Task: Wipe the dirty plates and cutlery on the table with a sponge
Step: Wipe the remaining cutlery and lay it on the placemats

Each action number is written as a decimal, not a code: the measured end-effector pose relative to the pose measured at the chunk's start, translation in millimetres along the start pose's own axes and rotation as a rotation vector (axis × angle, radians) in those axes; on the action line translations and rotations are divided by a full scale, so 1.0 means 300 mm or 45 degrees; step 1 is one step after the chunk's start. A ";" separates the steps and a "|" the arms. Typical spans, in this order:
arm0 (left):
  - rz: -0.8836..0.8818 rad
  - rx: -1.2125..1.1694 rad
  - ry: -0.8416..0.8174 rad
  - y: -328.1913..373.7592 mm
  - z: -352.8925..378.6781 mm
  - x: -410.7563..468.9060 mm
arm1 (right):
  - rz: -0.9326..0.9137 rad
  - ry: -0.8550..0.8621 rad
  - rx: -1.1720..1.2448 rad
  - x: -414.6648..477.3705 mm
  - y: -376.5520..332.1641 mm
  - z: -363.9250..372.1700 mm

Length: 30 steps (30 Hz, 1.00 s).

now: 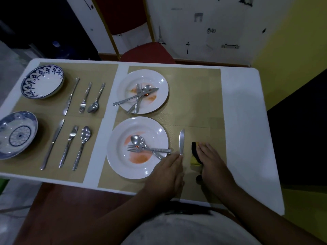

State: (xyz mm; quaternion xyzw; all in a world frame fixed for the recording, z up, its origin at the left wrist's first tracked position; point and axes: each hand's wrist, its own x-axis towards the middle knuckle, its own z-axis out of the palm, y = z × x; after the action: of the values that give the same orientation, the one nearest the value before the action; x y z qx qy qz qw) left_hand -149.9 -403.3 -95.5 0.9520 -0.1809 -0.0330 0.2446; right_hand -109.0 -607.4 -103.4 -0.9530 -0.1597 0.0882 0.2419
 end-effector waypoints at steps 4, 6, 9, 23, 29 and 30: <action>-0.301 -0.132 0.135 -0.056 -0.060 -0.040 | -0.081 0.060 0.016 0.049 -0.082 -0.008; -0.412 -0.181 0.131 -0.090 -0.076 -0.043 | -0.120 0.067 0.037 0.075 -0.128 -0.016; -0.566 -0.279 0.066 -0.129 -0.090 -0.014 | -0.192 0.046 0.069 0.111 -0.180 -0.018; -0.616 -0.312 -0.057 -0.200 -0.148 -0.023 | -0.180 0.014 0.064 0.145 -0.276 0.007; -0.769 -0.402 0.020 -0.208 -0.197 -0.091 | -0.222 -0.011 0.053 0.165 -0.331 0.017; -0.815 -0.430 0.038 -0.210 -0.207 -0.103 | -0.230 -0.007 0.059 0.168 -0.341 0.020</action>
State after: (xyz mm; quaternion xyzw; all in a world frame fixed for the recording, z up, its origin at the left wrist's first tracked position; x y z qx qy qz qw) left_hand -148.7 -312.6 -71.9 0.9070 0.1381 -0.1233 0.3783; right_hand -90.1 -502.3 -63.2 -0.9286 -0.2438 0.0724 0.2703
